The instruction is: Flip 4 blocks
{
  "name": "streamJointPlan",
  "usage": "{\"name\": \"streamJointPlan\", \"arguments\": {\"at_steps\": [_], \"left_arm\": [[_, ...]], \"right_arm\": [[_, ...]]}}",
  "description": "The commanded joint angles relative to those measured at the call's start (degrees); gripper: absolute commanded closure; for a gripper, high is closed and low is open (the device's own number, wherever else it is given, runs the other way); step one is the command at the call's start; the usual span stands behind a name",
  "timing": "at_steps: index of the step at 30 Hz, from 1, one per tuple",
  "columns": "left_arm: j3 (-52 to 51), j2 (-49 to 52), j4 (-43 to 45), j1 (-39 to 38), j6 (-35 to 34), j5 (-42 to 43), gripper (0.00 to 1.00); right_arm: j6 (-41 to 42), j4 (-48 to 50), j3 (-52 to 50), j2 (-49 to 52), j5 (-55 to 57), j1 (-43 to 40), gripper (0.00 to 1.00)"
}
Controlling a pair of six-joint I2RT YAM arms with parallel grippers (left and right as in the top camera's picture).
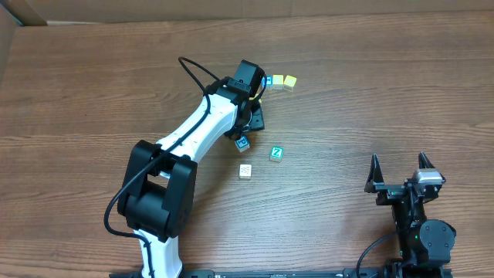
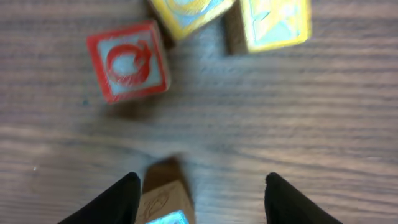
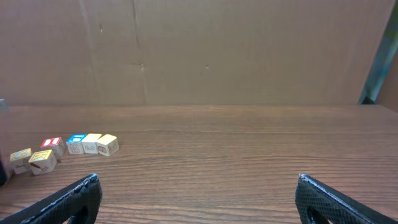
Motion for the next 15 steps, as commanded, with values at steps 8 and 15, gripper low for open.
{"name": "streamJointPlan", "arguments": {"at_steps": [8,15], "left_arm": [[0.4,1.0,-3.3,-0.4,-2.3,-1.7,0.41],[0.0,1.0,-7.0,-0.5,-2.8,-1.3,0.45]], "right_arm": [[-0.2,0.3,-0.6,-0.4,-0.1,0.3,0.00],[-0.2,0.3,-0.6,-0.4,-0.1,0.3,0.00]]}}
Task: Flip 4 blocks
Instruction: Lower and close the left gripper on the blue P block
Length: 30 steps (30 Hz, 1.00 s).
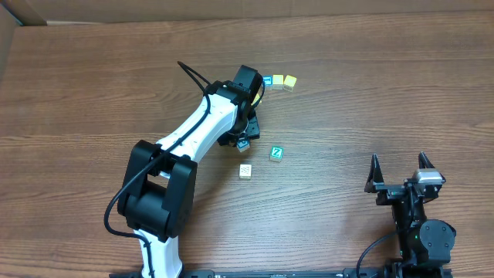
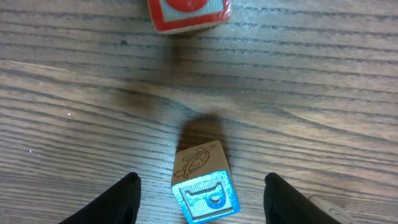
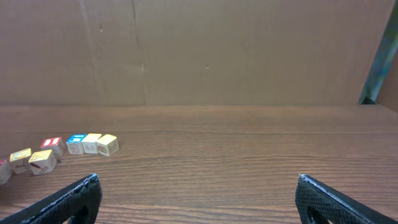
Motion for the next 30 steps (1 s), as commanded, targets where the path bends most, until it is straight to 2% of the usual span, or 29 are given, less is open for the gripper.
{"name": "streamJointPlan", "arguments": {"at_steps": [1,16,26,30], "left_arm": [[-0.3,1.0,0.0,-0.6,-1.6,-0.2,0.46],[-5.2,1.1,6.4,-1.2,-2.5,-1.4,0.49],[-5.2,1.1,5.9,-1.1,-2.2,-1.4,0.57],[-5.1,1.0,5.3,-1.1,-1.5,-1.4,0.64]], "right_arm": [[-0.2,0.3,-0.6,-0.4,-0.1,0.3,0.00],[-0.2,0.3,-0.6,-0.4,-0.1,0.3,0.00],[-0.2,0.3,-0.6,-0.4,-0.1,0.3,0.00],[-0.2,0.3,-0.6,-0.4,-0.1,0.3,0.00]]}}
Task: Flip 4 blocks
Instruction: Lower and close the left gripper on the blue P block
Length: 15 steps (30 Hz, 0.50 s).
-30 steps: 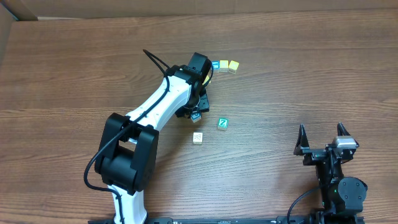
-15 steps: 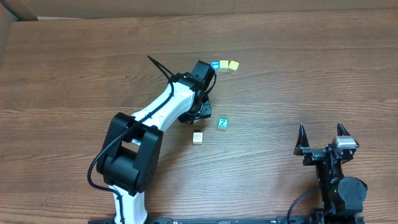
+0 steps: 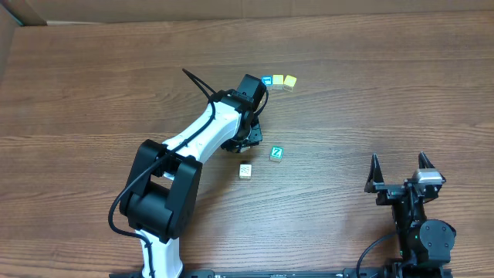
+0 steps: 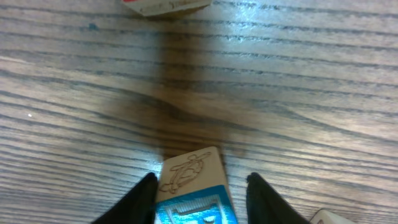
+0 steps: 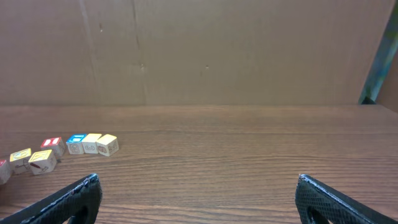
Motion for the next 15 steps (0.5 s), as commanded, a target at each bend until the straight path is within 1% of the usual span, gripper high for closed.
{"name": "streamJointPlan", "arguments": {"at_steps": [1,6,8,15], "left_arm": [[-0.5,1.0,-0.7,0.3,-0.2,-1.1,0.64],[-0.1,-0.1,-2.2,0.4,0.8,-1.5,0.62],[0.2,-0.9,-2.7,0.4,1.8,-1.6,0.62],[0.9,-1.9,-3.7,0.8,2.1,-1.6,0.63]], "right_arm": [[-0.2,0.4,-0.6,-0.4,-0.1,0.3,0.00],[-0.2,0.4,-0.6,-0.4,-0.1,0.3,0.00],[-0.2,0.4,-0.6,-0.4,-0.1,0.3,0.00],[-0.2,0.3,-0.6,-0.4,-0.1,0.3,0.00]]}}
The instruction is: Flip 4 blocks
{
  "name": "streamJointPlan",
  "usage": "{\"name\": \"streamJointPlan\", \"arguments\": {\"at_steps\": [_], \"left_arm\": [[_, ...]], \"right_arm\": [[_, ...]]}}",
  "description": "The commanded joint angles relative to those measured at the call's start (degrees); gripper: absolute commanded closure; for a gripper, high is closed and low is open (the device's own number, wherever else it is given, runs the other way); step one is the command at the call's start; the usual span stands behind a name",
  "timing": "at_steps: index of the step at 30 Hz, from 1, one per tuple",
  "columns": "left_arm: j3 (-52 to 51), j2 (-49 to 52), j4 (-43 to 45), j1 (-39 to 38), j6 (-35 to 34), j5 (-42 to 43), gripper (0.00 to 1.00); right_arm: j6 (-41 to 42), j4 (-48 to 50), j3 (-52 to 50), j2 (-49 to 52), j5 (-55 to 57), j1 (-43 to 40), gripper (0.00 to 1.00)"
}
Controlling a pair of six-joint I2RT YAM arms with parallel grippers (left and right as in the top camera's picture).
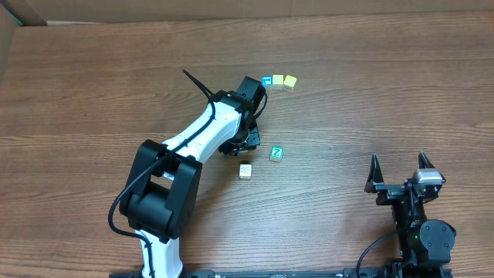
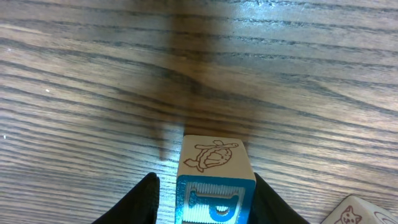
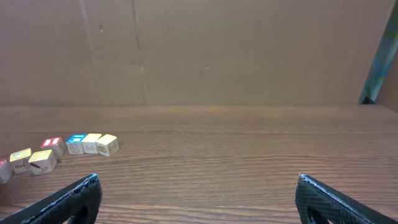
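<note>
A wooden block (image 2: 214,186) with a blue P face and a turtle drawing lies between my left gripper's fingers (image 2: 204,186). The right finger touches its side, and a sliver of table shows at the left finger. In the overhead view the left gripper (image 1: 245,140) hides this block. A green Z block (image 1: 276,153) and a cream block (image 1: 245,171) lie just to its right and front. Blue (image 1: 267,80) and yellow (image 1: 290,80) blocks sit in a row further back. My right gripper (image 1: 400,171) rests open and empty at the near right.
Another cream block's corner (image 2: 357,214) shows at the lower right of the left wrist view. The right wrist view shows several blocks (image 3: 76,143) far to its left. A brown cardboard wall (image 3: 199,50) stands behind the table.
The blue P block now lies square between the left fingers and against the right one. The red block's edge has left the left wrist view. The right arm has not moved.
My left gripper stood wide open near a red block and two yellow ones, the blue P block at its lower edge. Then the P block lay in full view between the wide fingers. The fingers later narrowed around it and now stay close around it.
</note>
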Motion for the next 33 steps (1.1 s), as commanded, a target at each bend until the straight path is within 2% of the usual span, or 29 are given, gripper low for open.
{"name": "streamJointPlan", "arguments": {"at_steps": [1,6,19,33], "left_arm": [[0.9,-1.9,0.1,0.8,1.4,-1.2,0.63],[0.9,-1.9,1.2,0.9,2.6,-1.8,0.63],[0.9,-1.9,1.1,0.9,5.0,-2.0,0.72],[0.9,-1.9,2.1,1.4,8.9,-2.0,0.66]], "right_arm": [[-0.2,0.3,-0.6,-0.4,-0.1,0.3,0.00],[-0.2,0.3,-0.6,-0.4,-0.1,0.3,0.00],[-0.2,0.3,-0.6,-0.4,-0.1,0.3,0.00],[-0.2,0.3,-0.6,-0.4,-0.1,0.3,0.00]]}}
